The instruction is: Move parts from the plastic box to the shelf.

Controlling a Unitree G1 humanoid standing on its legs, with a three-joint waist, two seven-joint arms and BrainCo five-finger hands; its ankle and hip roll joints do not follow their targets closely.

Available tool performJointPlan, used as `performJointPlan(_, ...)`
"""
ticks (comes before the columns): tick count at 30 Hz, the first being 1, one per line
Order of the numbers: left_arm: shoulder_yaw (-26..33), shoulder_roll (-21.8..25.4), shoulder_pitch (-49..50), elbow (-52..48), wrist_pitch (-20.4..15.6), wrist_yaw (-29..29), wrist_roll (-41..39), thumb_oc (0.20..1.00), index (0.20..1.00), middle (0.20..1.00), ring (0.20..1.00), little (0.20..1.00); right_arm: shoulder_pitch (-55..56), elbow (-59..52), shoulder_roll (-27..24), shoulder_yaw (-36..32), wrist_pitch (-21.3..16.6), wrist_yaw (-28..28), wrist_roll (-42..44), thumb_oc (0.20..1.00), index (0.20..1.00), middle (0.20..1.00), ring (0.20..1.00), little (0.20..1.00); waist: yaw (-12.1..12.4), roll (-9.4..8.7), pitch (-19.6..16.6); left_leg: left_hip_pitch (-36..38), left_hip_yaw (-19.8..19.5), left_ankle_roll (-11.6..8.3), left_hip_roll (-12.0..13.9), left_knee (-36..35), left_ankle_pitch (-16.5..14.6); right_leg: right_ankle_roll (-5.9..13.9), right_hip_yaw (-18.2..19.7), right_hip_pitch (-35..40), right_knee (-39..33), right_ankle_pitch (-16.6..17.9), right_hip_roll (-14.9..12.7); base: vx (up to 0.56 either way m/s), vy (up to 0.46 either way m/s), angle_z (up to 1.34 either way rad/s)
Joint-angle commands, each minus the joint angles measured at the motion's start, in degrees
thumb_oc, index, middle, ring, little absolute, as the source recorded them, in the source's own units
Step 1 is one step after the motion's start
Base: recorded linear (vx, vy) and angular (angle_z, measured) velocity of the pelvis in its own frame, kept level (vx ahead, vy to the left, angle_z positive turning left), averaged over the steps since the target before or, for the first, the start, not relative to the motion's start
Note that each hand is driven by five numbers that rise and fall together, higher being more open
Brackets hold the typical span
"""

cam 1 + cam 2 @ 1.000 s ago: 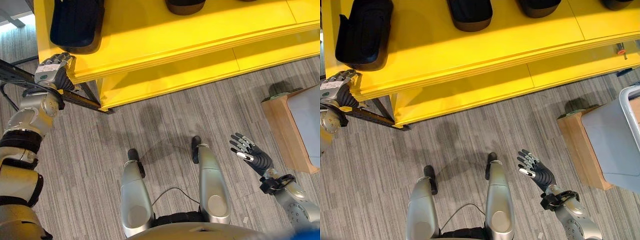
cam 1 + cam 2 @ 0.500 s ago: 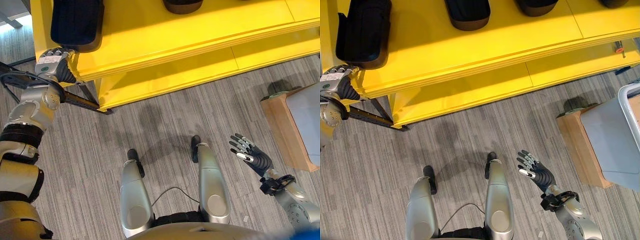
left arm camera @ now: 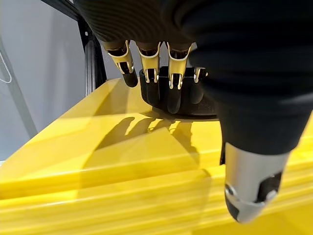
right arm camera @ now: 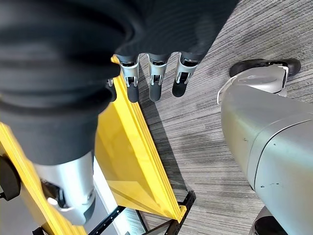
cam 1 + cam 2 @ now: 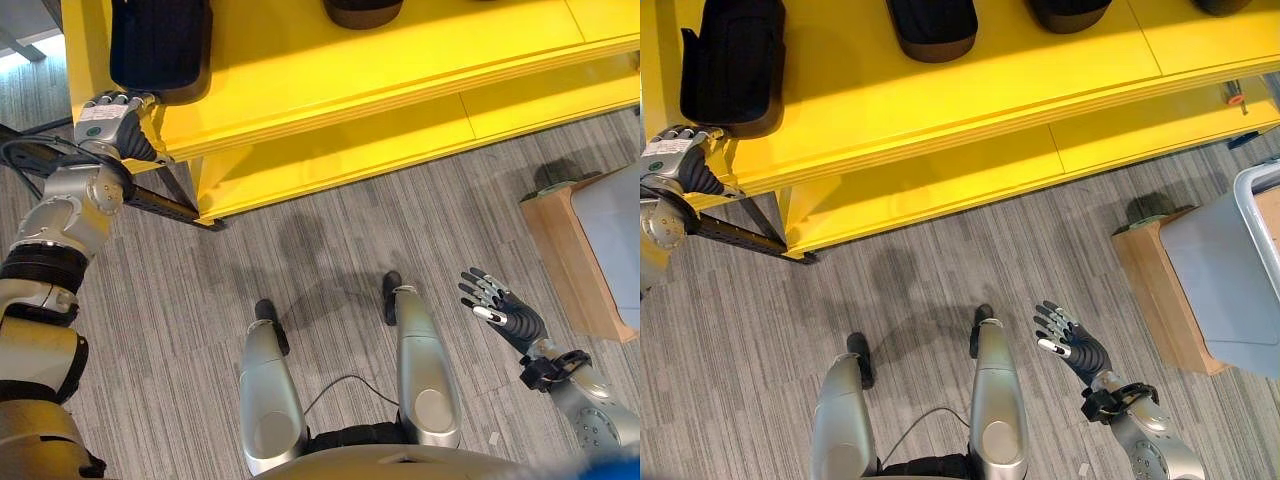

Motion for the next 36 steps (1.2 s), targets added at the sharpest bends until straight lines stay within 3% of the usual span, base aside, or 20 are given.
performJointPlan(1,0.2,5.0,-2.8,-3.0,-0.3,1.3,-1.6,1.0,1.0,1.0,1.0,1.0,2.8,0.3,-1.0,-0.4,-1.2,0.7,0.9,1.0,1.0,1.0,1.0,1.0,0.3,-2.27,-3.6,-3.2,-4.0,0.25,1.9,1.3,2.0,4.93,2.1,4.5,-6.8,6.3,-5.5,0.0,0.0,0.0)
performJointPlan(36,-4.1,3.3,-7.3,-3.8,-1.3,0.2,-2.3,1.0,1.0,1.0,1.0,1.0,3.1,1.0,-1.0,0.0,-1.6,0.5,0.9,1.0,1.0,1.0,1.0,1.0,-0.4,-1.48,-3.9,-2.3,-4.0,0.12,1.7,1.5,2.0,4.94,2.8,4.8,-5.9,6.0,-5.6,0.0,0.0,0.0)
